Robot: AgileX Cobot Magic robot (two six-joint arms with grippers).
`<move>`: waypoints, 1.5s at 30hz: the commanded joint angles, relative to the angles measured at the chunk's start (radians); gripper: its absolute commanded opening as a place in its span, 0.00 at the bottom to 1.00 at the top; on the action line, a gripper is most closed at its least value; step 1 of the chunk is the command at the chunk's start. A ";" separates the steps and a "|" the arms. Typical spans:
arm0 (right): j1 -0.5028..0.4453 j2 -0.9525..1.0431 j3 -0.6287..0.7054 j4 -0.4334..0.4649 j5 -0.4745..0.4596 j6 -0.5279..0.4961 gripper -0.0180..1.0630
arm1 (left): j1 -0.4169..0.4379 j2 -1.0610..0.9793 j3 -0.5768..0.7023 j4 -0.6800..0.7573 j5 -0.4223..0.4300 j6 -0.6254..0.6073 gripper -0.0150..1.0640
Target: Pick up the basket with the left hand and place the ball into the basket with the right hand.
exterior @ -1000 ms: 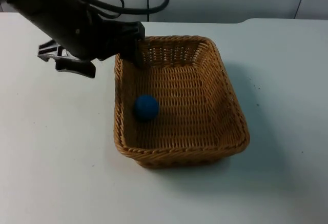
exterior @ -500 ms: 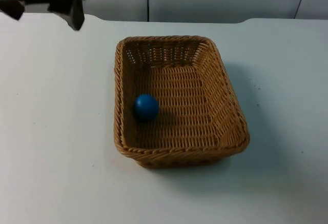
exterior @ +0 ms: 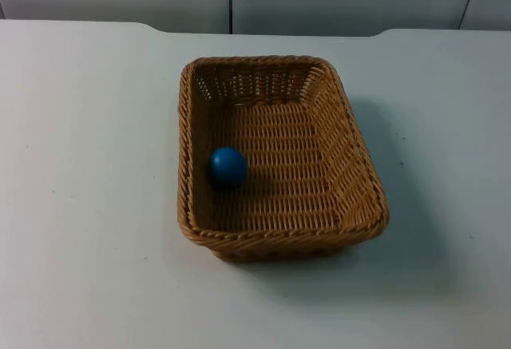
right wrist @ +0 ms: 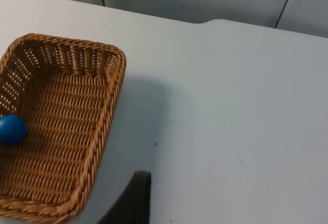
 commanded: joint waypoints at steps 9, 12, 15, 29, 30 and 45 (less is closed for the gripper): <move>-0.004 0.001 0.005 -0.184 0.063 0.192 0.99 | -0.002 -0.133 0.022 0.157 0.156 -0.069 0.80; -0.004 0.001 0.005 -0.196 0.076 0.192 0.99 | -0.002 -0.156 0.062 0.177 0.156 -0.069 0.80; -0.004 0.001 0.005 -0.196 0.084 0.196 0.99 | -0.002 -0.192 0.126 0.179 0.142 -0.090 0.80; -0.004 -0.076 0.003 -0.212 0.125 0.221 0.99 | -0.002 -0.297 0.142 0.237 0.173 -0.172 0.80; -0.004 -0.093 0.003 -0.227 0.127 0.243 0.99 | -0.002 -0.305 0.142 0.237 0.181 -0.172 0.80; -0.004 -0.390 0.003 0.066 0.221 -0.082 0.99 | -0.002 -0.570 0.391 0.185 0.104 -0.159 0.80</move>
